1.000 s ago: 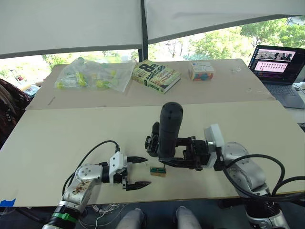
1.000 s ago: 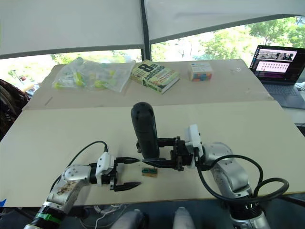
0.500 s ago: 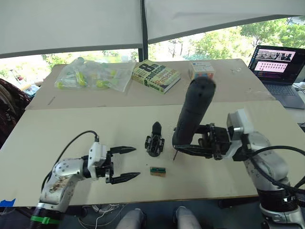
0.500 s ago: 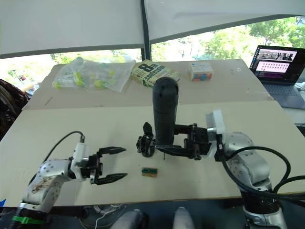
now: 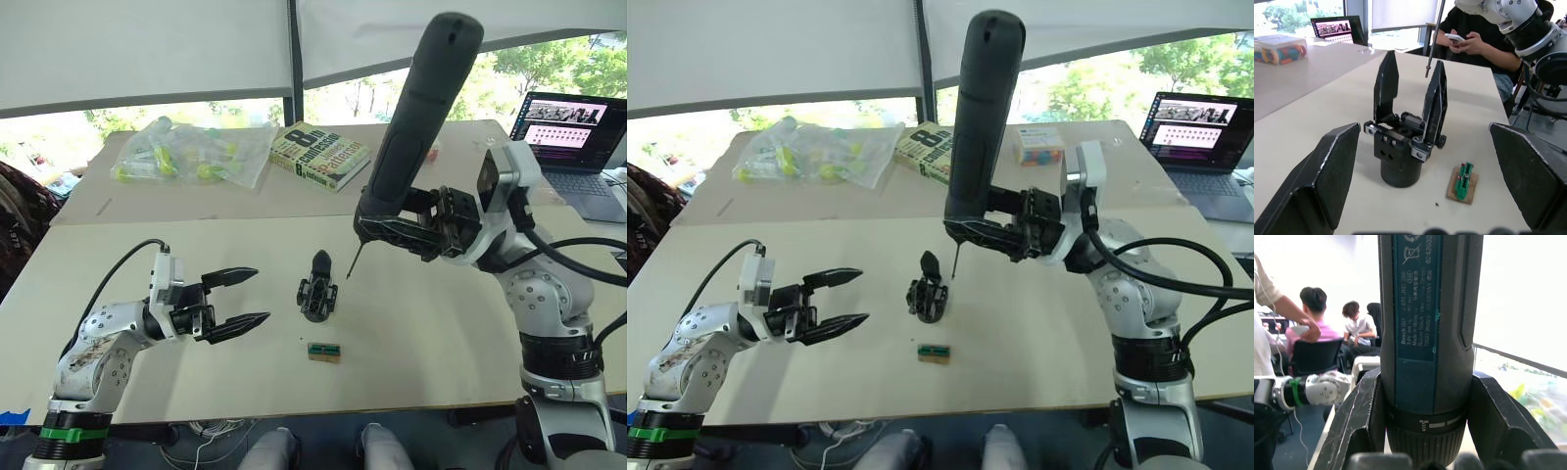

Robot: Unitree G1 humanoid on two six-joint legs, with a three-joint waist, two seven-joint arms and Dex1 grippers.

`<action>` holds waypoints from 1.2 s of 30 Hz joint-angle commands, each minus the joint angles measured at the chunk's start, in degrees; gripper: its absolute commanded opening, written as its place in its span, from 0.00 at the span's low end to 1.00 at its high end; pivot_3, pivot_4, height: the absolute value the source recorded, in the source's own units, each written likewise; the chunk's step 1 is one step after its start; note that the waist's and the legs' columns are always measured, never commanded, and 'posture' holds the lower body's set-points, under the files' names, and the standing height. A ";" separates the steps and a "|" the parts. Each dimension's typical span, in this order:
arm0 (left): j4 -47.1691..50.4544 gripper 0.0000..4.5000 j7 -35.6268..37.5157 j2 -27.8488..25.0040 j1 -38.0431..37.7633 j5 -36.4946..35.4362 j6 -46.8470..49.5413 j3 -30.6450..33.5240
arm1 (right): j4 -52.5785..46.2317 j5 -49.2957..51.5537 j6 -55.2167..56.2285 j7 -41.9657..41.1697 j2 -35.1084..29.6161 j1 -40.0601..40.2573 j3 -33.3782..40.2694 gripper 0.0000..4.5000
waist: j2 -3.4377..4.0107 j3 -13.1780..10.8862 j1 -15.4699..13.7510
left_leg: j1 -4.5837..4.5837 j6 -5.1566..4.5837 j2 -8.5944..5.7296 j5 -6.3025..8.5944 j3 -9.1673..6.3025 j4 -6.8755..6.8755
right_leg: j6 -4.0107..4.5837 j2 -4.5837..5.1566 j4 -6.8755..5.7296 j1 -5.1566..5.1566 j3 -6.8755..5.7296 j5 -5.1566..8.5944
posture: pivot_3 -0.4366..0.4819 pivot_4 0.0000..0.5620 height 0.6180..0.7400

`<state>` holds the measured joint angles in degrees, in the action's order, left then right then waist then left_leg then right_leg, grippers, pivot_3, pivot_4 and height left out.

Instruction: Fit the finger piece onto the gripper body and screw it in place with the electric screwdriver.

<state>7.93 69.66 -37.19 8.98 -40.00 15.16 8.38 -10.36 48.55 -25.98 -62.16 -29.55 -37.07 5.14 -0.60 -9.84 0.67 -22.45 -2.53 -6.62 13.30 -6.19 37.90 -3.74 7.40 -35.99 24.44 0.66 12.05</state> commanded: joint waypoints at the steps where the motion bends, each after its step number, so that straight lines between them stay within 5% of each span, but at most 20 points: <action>1: 0.87 1.00 -0.12 -0.90 1.51 -1.30 1.15 1.70 | 0.50 1.74 -0.35 0.56 1.84 -3.39 0.88 0.42 | 0.00 0.00 0.05 | -0.01 0.00 0.00 0.00 0.00 0.00 | 0.00 0.00 0.00 0.02 0.01 0.00 | 0.48 0.27 1.00; 22: -1.82 1.00 0.46 1.47 1.62 7.06 -4.33 -2.77 | 5.52 -6.42 3.02 -1.39 11.86 -6.73 -6.39 0.42 | 0.00 0.00 0.15 | -0.08 0.06 0.02 -0.01 0.09 -0.02 | 0.06 -0.05 -0.08 0.25 0.10 -0.03 | 0.48 0.27 1.00; 36: -4.21 1.00 0.58 3.55 0.65 10.13 -7.99 -4.84 | 7.19 -9.38 2.51 -4.17 12.88 -5.99 -8.08 0.42 | 0.00 0.00 0.21 | -0.49 0.30 0.34 -0.12 0.16 -0.02 | 0.34 -0.38 -0.15 0.73 0.11 -0.22 | 0.48 0.27 1.00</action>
<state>3.43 70.15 -33.67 9.82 -30.01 8.39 3.37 -1.64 38.33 -24.94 -65.97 -17.18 -41.82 -3.77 -0.60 -9.84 0.87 -22.94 -2.22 -6.26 13.19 -6.02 37.88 -3.39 7.00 -36.14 25.18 0.77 11.82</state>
